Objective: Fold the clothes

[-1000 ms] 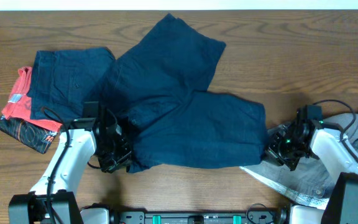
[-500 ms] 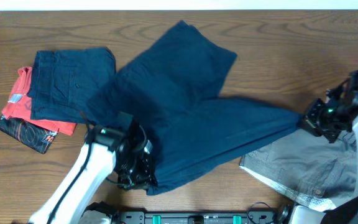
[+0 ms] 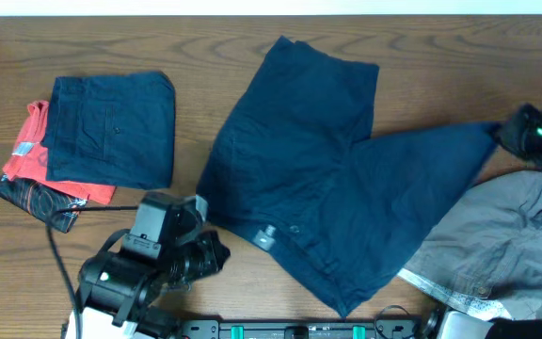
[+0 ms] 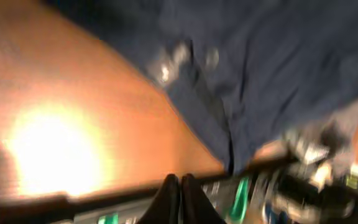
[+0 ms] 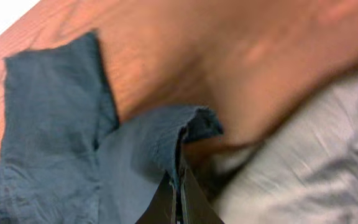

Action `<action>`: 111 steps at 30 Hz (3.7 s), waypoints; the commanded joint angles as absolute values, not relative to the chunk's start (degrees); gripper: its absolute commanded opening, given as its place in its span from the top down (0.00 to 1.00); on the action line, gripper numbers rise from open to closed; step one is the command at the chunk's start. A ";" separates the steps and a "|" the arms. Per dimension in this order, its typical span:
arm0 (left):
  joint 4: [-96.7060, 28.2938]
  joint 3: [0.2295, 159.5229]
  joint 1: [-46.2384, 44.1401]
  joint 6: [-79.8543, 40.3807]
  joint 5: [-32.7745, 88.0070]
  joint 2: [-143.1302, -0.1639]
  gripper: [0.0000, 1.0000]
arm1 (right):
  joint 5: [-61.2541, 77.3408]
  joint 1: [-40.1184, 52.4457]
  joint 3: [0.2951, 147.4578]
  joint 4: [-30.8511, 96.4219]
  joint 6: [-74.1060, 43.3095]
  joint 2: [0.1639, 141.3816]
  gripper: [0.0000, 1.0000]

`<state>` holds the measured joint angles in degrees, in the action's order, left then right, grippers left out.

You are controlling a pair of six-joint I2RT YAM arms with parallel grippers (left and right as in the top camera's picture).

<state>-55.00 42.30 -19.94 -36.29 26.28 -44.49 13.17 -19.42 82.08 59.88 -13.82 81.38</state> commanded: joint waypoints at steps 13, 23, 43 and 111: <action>-46.35 42.50 -19.68 -45.60 15.40 -63.48 0.75 | 5.34 -14.09 83.18 61.34 -14.96 81.32 0.99; -32.62 42.50 -19.68 -47.46 12.32 -87.81 0.92 | 2.81 -14.09 83.15 65.39 -14.52 81.32 0.99; -4.05 63.22 -14.50 -26.09 11.44 -113.82 0.94 | 3.51 -13.91 75.70 78.11 -18.46 81.32 0.99; -21.21 47.27 -57.95 -100.44 11.92 -94.37 0.05 | 1.98 -16.58 74.13 70.17 -15.57 83.77 0.80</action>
<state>-23.20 48.95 -57.91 -97.32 12.05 -93.69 1.69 -16.34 74.28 70.06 -16.23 83.64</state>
